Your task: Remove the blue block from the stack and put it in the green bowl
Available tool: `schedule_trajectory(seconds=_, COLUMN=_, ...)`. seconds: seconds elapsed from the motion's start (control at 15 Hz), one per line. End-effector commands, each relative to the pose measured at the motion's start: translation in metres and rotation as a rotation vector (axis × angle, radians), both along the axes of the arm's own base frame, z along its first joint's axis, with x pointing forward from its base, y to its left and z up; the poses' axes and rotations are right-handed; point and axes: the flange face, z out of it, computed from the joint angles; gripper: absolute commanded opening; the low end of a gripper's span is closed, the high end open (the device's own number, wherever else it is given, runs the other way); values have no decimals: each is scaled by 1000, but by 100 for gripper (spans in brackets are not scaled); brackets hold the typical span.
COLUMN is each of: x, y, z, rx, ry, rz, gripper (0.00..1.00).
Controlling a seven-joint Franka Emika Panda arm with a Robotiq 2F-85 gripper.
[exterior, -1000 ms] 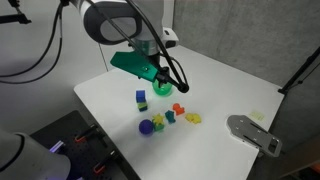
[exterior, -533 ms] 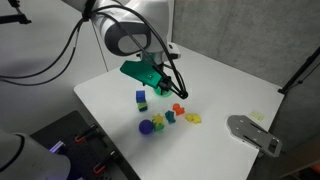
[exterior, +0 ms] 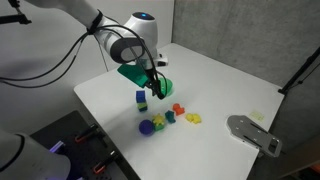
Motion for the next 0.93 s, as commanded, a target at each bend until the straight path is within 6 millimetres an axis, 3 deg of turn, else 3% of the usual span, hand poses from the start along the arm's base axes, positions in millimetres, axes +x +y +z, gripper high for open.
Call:
schedule_trajectory(seconds=0.0, x=19, y=28, z=-15, rx=-2, ry=32, rz=-103, gripper=100)
schedule_trajectory(seconds=0.4, x=41, y=73, z=-40, rx=-30, ry=83, rz=-287, gripper=100)
schedule_trajectory(seconds=0.87, x=52, y=101, z=-62, rx=-109, ry=91, rz=-462, gripper=100)
